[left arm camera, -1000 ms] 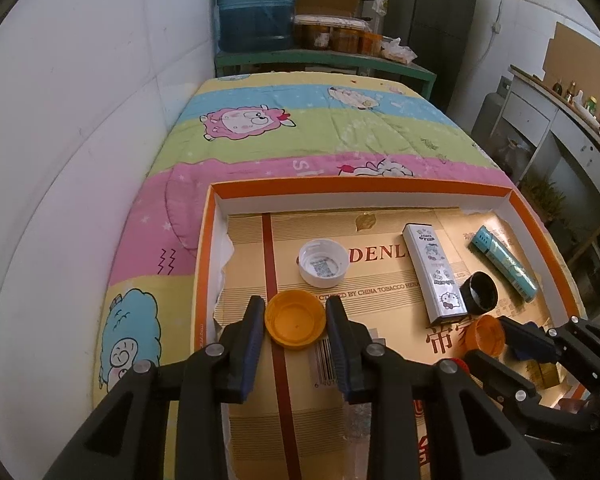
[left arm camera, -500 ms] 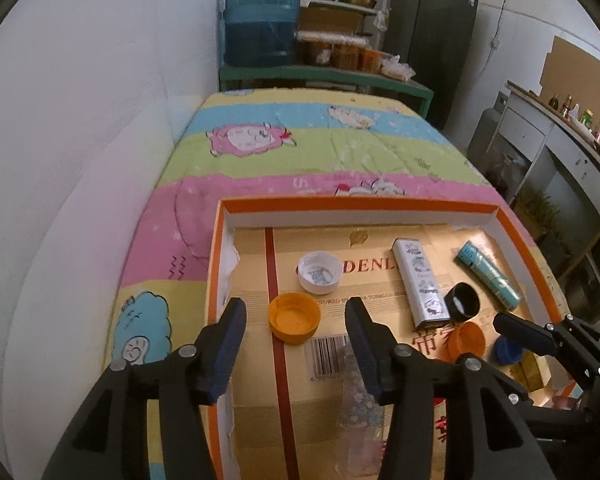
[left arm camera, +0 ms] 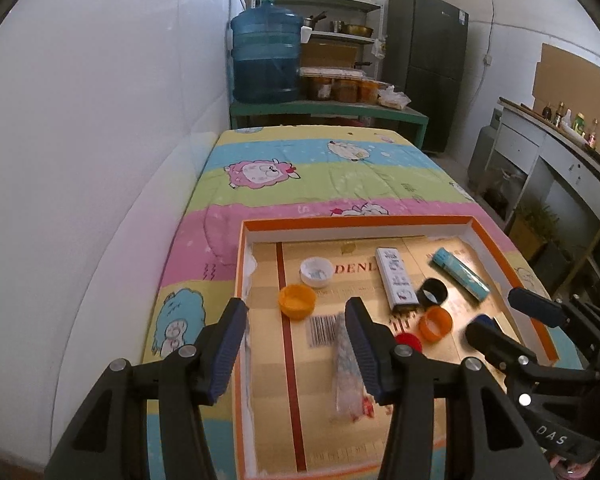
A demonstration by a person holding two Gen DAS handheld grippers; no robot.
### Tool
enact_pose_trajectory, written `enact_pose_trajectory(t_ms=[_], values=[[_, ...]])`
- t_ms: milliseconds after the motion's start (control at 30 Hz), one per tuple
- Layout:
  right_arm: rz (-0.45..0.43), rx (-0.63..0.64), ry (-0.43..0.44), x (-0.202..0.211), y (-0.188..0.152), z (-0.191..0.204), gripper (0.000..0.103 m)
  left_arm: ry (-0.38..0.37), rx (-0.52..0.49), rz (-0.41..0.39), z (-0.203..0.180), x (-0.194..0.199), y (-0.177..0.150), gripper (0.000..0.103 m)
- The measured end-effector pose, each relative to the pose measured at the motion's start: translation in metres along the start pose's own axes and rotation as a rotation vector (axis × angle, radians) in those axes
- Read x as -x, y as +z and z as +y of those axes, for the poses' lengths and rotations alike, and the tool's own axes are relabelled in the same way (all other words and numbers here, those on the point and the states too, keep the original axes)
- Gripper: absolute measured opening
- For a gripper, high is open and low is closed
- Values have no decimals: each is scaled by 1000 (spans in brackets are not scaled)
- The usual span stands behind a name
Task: Organize rigid objects
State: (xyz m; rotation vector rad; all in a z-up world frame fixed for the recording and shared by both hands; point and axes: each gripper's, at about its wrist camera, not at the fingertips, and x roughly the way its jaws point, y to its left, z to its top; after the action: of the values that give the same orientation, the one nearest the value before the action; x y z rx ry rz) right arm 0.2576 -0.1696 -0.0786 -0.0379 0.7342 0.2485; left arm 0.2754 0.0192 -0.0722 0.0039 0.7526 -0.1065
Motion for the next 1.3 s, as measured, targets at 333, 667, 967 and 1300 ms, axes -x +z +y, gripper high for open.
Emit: enact_pose_trajectory(t_ms=[333, 667, 967, 1300], values=[[-67, -42, -43, 52, -22, 11, 71, 16, 23, -70, -3, 51, -36, 56], [-109, -82, -75, 101, -49, 25, 72, 10, 18, -126, -10, 97, -67, 59], [-142, -95, -95, 134, -66, 35, 74, 9, 29, -147, -12, 125, -85, 59], [-171, -80, -138, 169, -82, 50, 75, 13, 36, -189, -14, 161, -104, 59]])
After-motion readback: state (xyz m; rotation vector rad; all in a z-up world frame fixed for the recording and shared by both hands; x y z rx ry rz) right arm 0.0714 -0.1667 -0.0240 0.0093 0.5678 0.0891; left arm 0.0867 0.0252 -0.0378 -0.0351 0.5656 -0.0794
